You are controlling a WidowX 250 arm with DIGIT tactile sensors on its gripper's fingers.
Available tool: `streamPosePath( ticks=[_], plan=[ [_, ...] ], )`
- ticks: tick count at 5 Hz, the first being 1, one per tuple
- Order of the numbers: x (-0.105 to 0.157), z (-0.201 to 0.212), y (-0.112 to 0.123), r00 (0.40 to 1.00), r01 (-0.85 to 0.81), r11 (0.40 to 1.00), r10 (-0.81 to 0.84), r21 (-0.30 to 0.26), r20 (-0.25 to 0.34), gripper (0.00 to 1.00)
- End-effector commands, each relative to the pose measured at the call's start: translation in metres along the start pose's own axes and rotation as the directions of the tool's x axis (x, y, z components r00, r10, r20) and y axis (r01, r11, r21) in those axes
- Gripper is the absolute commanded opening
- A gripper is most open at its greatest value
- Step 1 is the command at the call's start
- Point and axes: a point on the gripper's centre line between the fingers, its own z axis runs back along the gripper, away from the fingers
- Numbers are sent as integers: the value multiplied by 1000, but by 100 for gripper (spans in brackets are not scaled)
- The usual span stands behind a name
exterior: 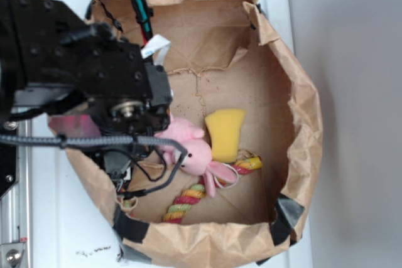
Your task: Grab the rock.
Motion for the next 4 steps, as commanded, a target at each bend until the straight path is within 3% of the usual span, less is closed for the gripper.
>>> streamPosePath(
  ticks=[1, 3, 4],
  plan=[
    [7, 17, -9, 996, 27, 1000, -26, -13, 83, 100],
    [20, 10, 4, 996, -76, 996, 79, -49, 41, 100],
    [19, 6, 3, 996, -86, 996, 87, -37, 15, 100]
  ],
)
